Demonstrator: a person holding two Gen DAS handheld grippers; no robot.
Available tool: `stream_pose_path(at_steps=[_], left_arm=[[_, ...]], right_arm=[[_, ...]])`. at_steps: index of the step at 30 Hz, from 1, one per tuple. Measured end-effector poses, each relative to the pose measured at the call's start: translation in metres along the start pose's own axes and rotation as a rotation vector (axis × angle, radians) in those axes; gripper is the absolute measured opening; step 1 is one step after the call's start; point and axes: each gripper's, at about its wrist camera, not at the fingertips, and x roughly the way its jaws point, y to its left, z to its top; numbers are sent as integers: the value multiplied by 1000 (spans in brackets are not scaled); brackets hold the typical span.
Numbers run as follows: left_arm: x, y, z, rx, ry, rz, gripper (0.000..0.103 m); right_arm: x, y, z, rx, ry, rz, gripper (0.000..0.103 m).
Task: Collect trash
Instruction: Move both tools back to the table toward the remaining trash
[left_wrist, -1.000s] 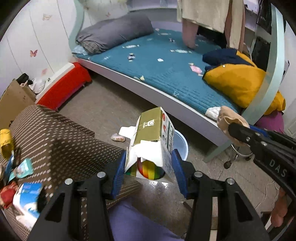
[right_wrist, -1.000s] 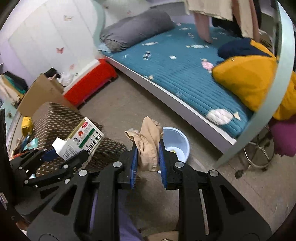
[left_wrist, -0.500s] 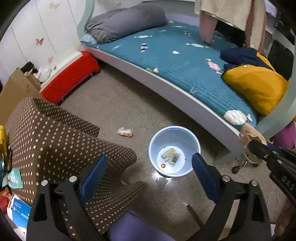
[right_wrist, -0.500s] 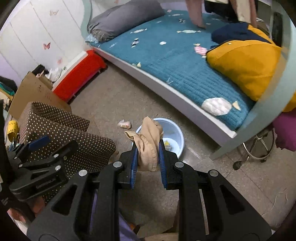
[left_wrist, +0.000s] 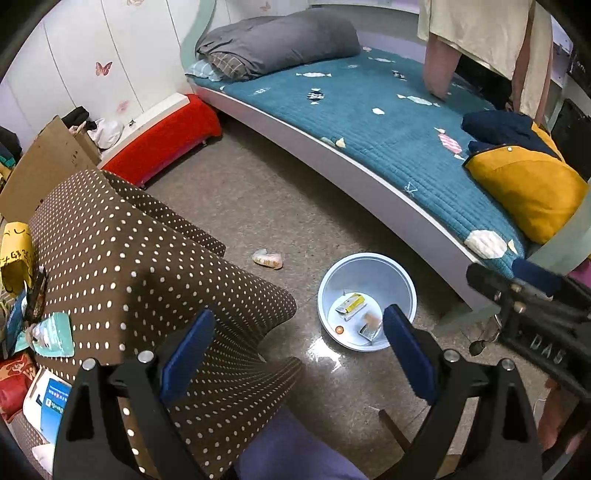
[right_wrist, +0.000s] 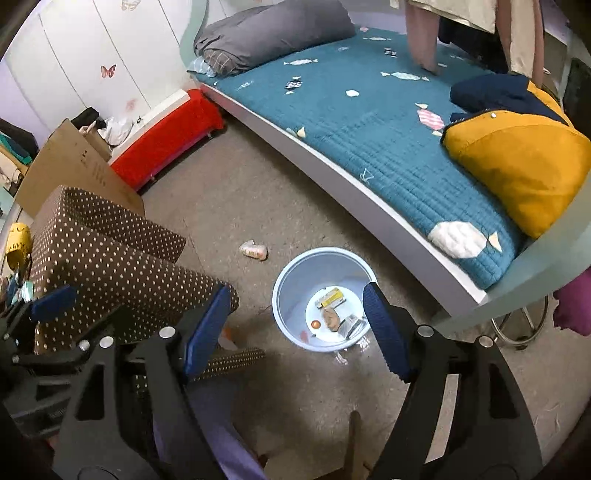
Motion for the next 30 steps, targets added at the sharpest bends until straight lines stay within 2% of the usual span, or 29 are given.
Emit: stream_pose_path(at_steps=[7, 17, 30], left_arm=[[-11, -6, -4, 14, -25, 13, 91], [-46, -10, -13, 32, -108, -8, 91], [-101, 28, -28, 2, -224, 17, 91]], right_arm=[[-9, 1, -14, -5, 13, 12, 74], [-52, 2, -19, 0, -82, -14, 74], [-89, 31, -23, -44, -167, 24, 74]])
